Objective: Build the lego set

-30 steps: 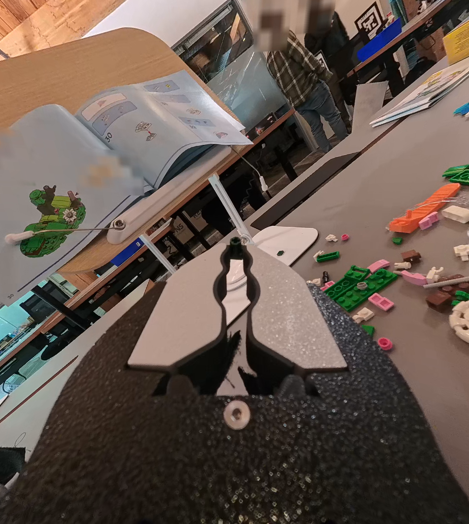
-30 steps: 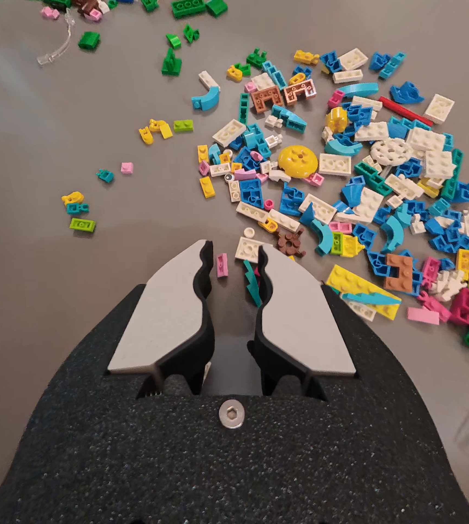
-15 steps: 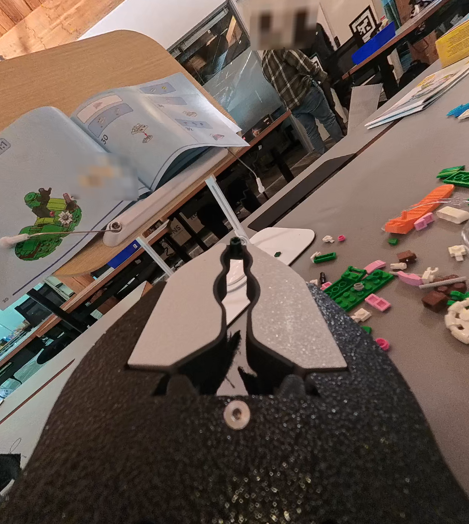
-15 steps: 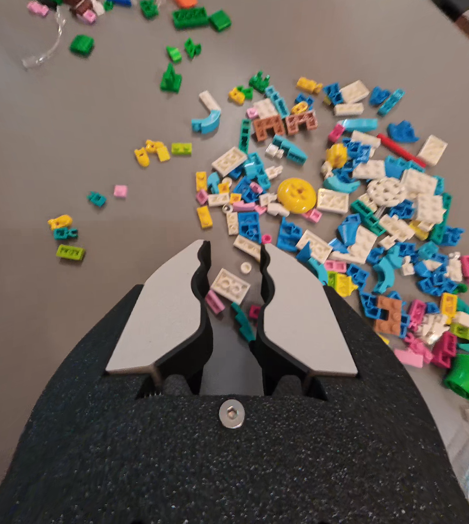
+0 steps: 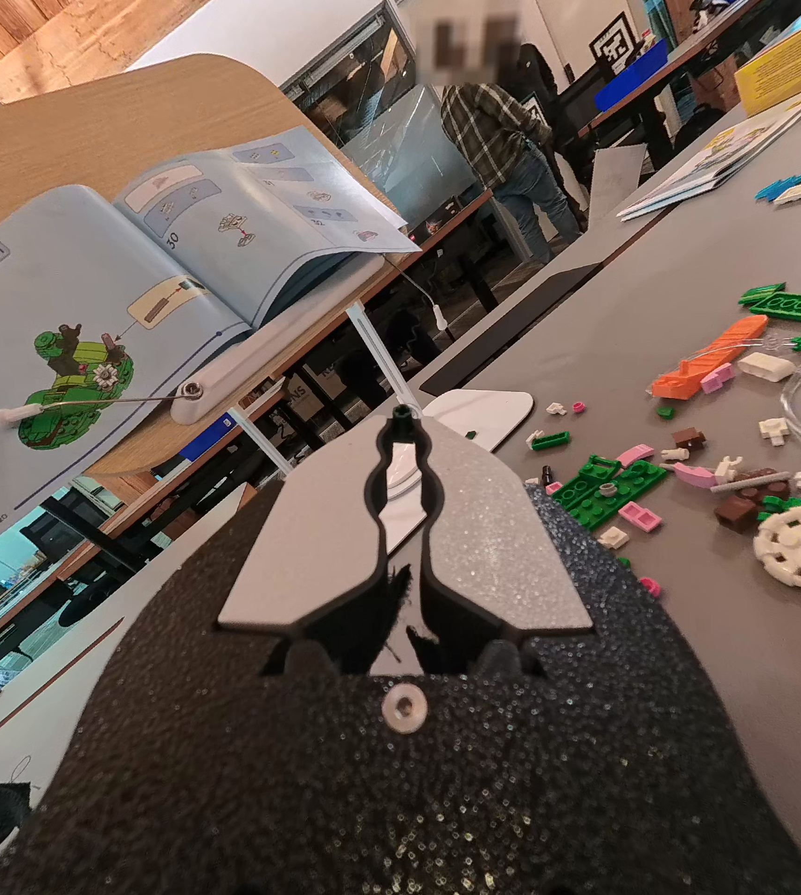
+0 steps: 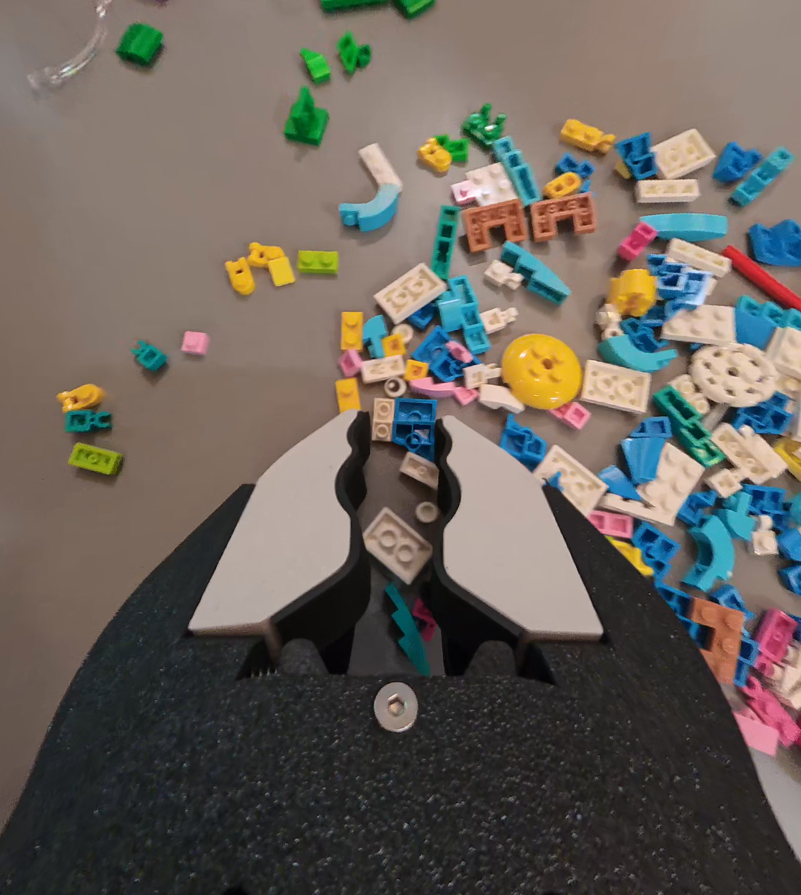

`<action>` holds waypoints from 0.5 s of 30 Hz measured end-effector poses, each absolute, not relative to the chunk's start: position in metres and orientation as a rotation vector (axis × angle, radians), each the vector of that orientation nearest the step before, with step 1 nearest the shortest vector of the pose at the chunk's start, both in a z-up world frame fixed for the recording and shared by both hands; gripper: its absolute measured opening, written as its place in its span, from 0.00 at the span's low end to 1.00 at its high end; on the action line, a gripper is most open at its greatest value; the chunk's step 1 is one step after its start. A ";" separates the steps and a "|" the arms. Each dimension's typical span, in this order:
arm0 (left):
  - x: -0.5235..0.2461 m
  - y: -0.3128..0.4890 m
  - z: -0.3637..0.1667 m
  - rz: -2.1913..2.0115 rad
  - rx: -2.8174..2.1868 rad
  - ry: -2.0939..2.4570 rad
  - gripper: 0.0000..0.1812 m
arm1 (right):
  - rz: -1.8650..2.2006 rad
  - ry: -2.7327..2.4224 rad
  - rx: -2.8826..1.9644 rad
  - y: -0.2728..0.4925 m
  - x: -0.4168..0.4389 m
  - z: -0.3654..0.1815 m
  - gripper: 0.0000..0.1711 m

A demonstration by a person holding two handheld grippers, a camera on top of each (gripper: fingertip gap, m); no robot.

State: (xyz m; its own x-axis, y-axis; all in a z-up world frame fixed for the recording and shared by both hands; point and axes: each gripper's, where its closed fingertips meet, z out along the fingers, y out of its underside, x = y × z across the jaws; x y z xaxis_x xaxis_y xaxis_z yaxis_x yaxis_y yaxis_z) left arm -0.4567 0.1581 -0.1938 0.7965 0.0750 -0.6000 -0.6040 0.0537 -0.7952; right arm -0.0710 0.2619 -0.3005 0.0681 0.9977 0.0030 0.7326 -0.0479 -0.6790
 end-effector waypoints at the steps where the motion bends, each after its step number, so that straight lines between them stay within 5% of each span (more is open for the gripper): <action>1: -0.457 0.158 -0.194 0.544 -1.436 0.459 0.04 | 0.677 -1.740 -1.819 0.257 -0.071 -0.301 0.15; 7: -0.455 0.158 -0.194 0.548 -1.435 0.471 0.04 | 0.794 -1.688 -1.716 0.246 -0.069 -0.278 0.15; 15: -0.453 0.158 -0.194 0.552 -1.434 0.479 0.04 | 0.411 -0.847 -1.713 0.361 0.036 -0.226 0.22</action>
State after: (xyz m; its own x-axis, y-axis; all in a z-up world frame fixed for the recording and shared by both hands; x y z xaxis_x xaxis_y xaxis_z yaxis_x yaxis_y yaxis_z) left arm -0.4531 0.1581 -0.1945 0.7855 0.0672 -0.6151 -0.6185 0.0534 -0.7840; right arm 0.0356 0.3613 -0.2262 0.6809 0.7171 0.1487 0.3272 -0.1162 -0.9378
